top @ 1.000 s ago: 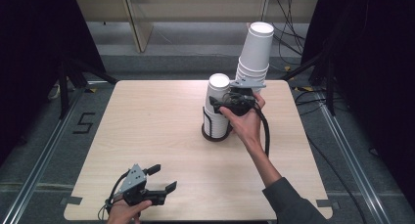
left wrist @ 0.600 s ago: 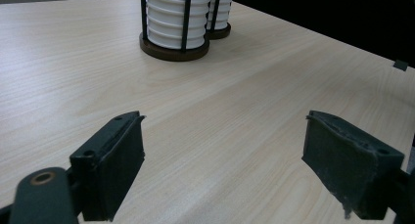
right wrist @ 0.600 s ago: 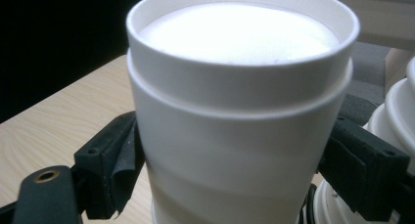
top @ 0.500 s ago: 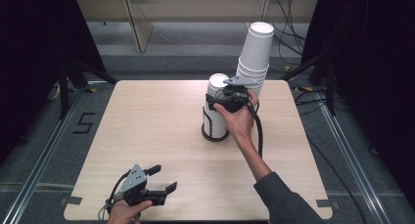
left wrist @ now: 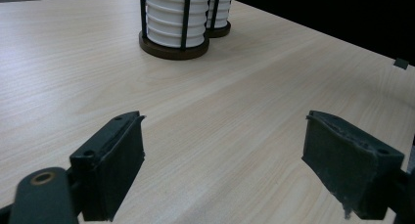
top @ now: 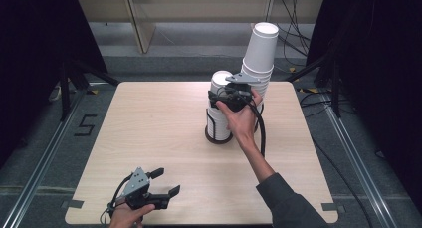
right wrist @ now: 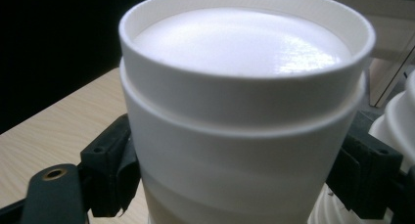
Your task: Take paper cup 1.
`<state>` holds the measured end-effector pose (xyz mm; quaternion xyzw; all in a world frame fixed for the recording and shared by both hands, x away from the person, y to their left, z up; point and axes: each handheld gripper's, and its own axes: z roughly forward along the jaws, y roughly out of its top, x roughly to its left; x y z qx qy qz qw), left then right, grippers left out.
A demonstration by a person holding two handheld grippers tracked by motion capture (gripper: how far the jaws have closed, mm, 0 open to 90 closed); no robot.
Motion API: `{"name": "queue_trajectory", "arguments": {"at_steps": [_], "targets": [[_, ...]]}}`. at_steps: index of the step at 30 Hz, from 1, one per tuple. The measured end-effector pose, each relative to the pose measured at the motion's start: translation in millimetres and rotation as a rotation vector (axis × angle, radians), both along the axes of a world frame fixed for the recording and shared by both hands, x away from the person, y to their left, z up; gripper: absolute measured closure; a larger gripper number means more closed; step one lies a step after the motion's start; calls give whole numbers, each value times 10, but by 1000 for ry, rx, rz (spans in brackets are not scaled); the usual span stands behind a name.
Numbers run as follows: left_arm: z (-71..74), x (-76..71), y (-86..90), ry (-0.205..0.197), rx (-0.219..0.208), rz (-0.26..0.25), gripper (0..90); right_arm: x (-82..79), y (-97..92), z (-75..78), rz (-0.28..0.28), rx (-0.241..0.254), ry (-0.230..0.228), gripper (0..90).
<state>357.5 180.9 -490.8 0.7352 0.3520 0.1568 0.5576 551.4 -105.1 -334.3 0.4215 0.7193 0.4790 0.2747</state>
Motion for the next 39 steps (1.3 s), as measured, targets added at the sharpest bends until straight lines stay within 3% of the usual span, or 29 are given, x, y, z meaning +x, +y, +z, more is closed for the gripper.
{"name": "queue_trajectory", "arguments": {"at_steps": [9,17,18,20,22,27,32,39], "targets": [[-3,-4,-5,1,4,-2,144,-84,-50,279,11,41,-22,183],[-5,-5,-6,15,18,3,144,-231,-141,590,50,77,-86,184],[-7,-4,-8,14,19,0,144,-292,-142,674,60,77,-100,185],[-15,1,-17,10,7,-7,144,-310,-137,698,66,78,-102,184],[-8,-6,-11,15,23,-4,144,-363,-131,777,75,61,-126,185],[-22,4,-18,13,5,-8,144,-424,-132,839,84,62,-136,185],[-17,-2,-15,23,29,-3,144,-528,-160,880,108,35,-162,185],[-26,8,-17,18,21,-5,144,-809,-213,858,177,26,-168,185]]}}
